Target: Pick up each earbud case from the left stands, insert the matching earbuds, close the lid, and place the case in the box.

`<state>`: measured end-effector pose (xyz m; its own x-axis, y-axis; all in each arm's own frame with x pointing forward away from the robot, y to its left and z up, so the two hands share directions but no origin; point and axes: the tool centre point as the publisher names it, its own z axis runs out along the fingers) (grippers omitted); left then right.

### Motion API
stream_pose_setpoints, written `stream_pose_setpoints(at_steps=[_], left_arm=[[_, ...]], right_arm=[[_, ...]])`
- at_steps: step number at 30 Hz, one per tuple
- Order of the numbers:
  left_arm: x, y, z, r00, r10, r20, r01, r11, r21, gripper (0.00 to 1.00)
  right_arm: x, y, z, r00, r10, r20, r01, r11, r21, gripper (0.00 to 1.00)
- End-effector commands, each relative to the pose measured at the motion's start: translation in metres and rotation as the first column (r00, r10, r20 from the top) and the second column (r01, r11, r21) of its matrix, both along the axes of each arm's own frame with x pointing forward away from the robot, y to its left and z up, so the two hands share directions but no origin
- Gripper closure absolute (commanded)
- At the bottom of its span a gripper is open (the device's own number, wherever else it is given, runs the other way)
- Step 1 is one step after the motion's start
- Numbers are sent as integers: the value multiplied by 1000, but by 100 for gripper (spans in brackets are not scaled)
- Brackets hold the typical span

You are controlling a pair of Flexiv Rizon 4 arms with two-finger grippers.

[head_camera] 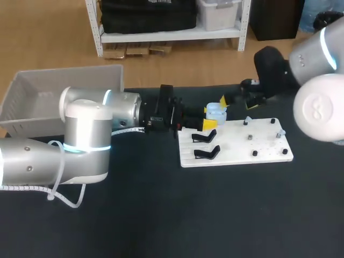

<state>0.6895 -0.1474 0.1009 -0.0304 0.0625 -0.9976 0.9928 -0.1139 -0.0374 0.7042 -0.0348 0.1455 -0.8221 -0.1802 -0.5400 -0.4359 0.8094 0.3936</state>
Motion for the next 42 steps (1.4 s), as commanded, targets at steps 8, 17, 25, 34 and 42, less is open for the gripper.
stream_pose_setpoints(at_steps=[8, 17, 25, 34, 42], left_arm=[[-2, 9, -5, 999, 28, 20, -28, 999, -26, 100], [-3, 12, -7, 998, 43, 48, -42, 999, -23, 100], [-3, 12, -7, 998, 43, 48, -42, 999, -23, 100], [-3, 12, -7, 998, 43, 48, -42, 999, -23, 100], [-3, 12, -7, 998, 43, 48, -42, 999, -23, 100]], right_arm=[[-11, -60, 8, 999, -10, 34, 18, 974, -227, 0], [-9, -103, -32, 997, -21, -69, -10, 909, -416, 0], [-8, -122, -63, 987, -21, -158, -61, 865, -498, 0], [-9, -140, -89, 970, 67, -236, -185, 830, -526, 2], [-6, -144, -92, 965, 131, -227, -238, 804, -545, 26]])
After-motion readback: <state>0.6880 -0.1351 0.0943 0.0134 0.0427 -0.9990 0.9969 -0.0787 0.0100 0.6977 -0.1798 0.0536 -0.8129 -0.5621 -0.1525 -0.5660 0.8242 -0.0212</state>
